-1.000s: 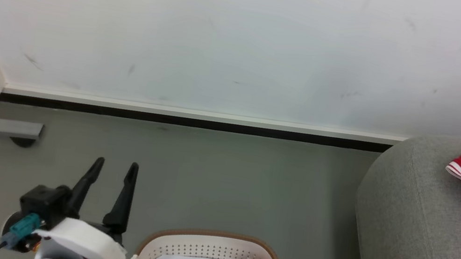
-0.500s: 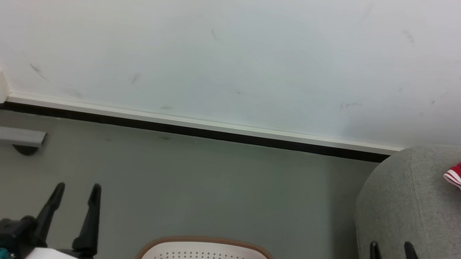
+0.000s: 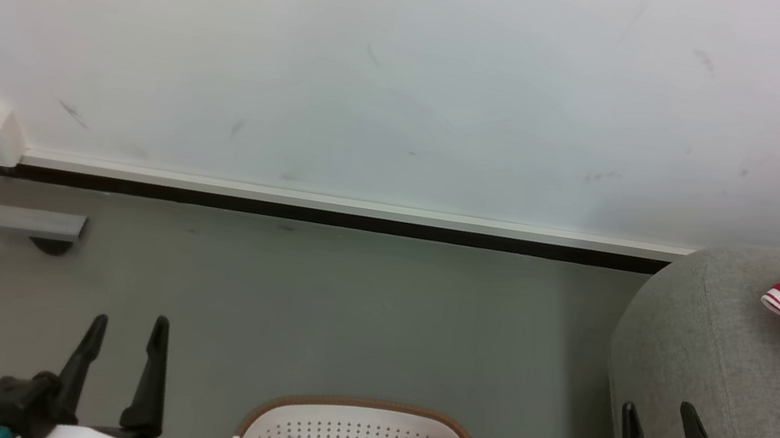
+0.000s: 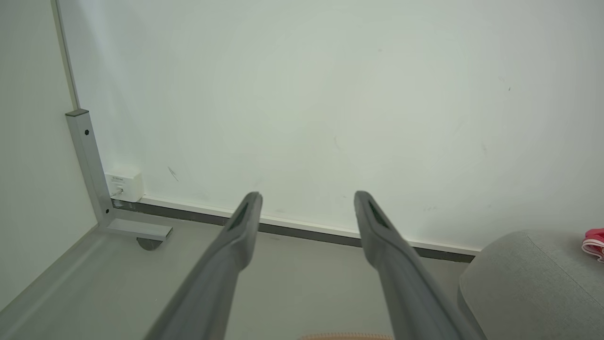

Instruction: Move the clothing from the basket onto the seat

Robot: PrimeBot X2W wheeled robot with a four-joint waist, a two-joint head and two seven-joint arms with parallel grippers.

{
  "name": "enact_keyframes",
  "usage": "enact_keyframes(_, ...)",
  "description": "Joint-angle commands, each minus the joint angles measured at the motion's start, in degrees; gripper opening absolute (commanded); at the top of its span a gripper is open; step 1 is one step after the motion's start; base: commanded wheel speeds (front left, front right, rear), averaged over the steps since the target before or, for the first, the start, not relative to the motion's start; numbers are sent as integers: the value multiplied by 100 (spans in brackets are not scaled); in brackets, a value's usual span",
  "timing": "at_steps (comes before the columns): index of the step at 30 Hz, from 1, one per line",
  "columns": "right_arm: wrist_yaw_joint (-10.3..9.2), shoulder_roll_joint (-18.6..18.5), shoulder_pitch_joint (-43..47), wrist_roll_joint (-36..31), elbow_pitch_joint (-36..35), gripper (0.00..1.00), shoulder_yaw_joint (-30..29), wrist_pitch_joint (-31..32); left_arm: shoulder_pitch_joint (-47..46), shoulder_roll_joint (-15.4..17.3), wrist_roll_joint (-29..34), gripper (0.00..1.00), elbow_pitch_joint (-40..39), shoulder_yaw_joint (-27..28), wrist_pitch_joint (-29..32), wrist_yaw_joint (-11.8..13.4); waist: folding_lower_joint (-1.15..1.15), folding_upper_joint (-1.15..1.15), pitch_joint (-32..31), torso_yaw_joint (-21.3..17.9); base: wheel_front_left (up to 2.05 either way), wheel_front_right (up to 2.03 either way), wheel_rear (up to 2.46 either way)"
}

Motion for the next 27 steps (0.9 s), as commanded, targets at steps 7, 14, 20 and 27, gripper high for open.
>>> enact_keyframes(7,-13,49,-122,-82,-1,100,19,-18,-112,-3,73,100,94,8,-3,-78,0,0,25,-22,0,0,0)
enact_keyframes(14,-13,30,-156,-36,44,100,53,-19,-124,-4,-34,100,141,-35,-3,-62,0,0,42,-110,0,0,0)
enact_keyframes(20,-13,-28,-298,-31,-14,100,30,-19,-235,-5,-47,100,119,-174,-3,-97,0,0,170,-243,0,0,0)
enact_keyframes(27,-13,-262,-622,-68,-34,100,168,-18,-611,-2,-75,100,161,-411,-3,-118,0,0,645,-469,0,0,0)
